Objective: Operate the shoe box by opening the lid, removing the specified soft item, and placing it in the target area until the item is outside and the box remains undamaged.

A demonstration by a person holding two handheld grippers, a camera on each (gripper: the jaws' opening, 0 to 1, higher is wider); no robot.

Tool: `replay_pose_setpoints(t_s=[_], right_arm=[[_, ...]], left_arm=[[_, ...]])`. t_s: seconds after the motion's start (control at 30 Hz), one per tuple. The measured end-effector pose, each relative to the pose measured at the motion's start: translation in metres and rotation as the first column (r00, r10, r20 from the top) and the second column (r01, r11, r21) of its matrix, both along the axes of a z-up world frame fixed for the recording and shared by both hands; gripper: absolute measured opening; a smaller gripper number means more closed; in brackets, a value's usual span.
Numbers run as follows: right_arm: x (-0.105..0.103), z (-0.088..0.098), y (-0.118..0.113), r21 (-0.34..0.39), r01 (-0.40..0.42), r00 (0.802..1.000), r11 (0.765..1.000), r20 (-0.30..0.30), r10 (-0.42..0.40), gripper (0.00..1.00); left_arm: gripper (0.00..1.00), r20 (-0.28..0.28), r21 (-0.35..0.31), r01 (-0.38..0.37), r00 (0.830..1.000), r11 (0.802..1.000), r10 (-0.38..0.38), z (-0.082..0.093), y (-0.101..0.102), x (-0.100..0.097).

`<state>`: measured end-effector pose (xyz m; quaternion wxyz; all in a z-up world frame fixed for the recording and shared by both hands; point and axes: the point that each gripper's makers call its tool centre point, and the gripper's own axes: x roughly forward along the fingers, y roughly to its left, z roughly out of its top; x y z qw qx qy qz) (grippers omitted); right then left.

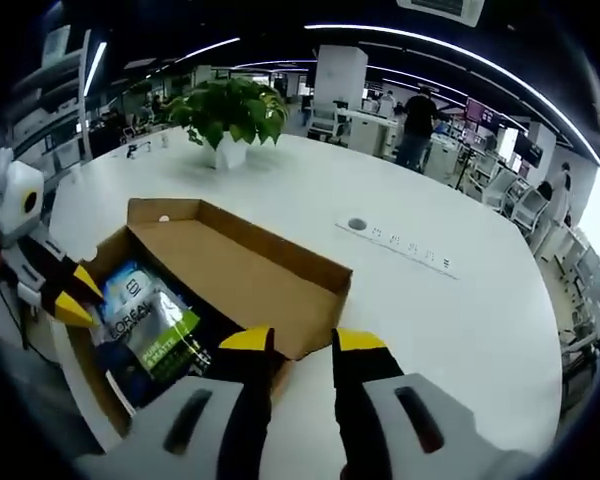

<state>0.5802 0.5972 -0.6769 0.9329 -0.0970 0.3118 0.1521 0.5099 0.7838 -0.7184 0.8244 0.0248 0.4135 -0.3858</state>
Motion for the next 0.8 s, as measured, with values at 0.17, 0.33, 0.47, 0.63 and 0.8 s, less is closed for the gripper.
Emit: replay_pose_setpoints(t_s=[0.17,0.33,0.47,0.63,0.8], right_arm=[[-0.007,0.0,0.002,0.009,0.002,1.0,1.0,0.0,-0.002,0.2],[-0.014,-0.003,0.006,0.018,-0.001,1.0,1.0,-0.01,0.001,0.2],[-0.019,-0.005,0.008,0.024,-0.003,1.0,1.0,-0.015,0.003,0.19],[-0.027,-0.004,0.013,0.039,-0.009,1.0,0.999,-0.017,0.01,0.18],[-0.037,-0.006,0.023,0.049,-0.027,0.999,0.998,-0.024,0.028,0.18]], left_arm=[[0.19,-0.02,0.016,0.001,1.0,1.0,-0.001,-0.01,-0.002,0.002],[0.19,-0.042,0.014,-0.006,0.999,1.0,0.007,-0.015,-0.003,0.003],[0.18,-0.05,0.013,0.002,0.999,1.0,-0.001,-0.018,-0.006,0.004],[0.15,-0.071,-0.003,0.018,0.997,1.0,-0.018,-0.019,-0.017,0.004],[0.1,-0.064,-0.003,0.028,0.998,1.0,-0.028,-0.018,-0.024,0.006]])
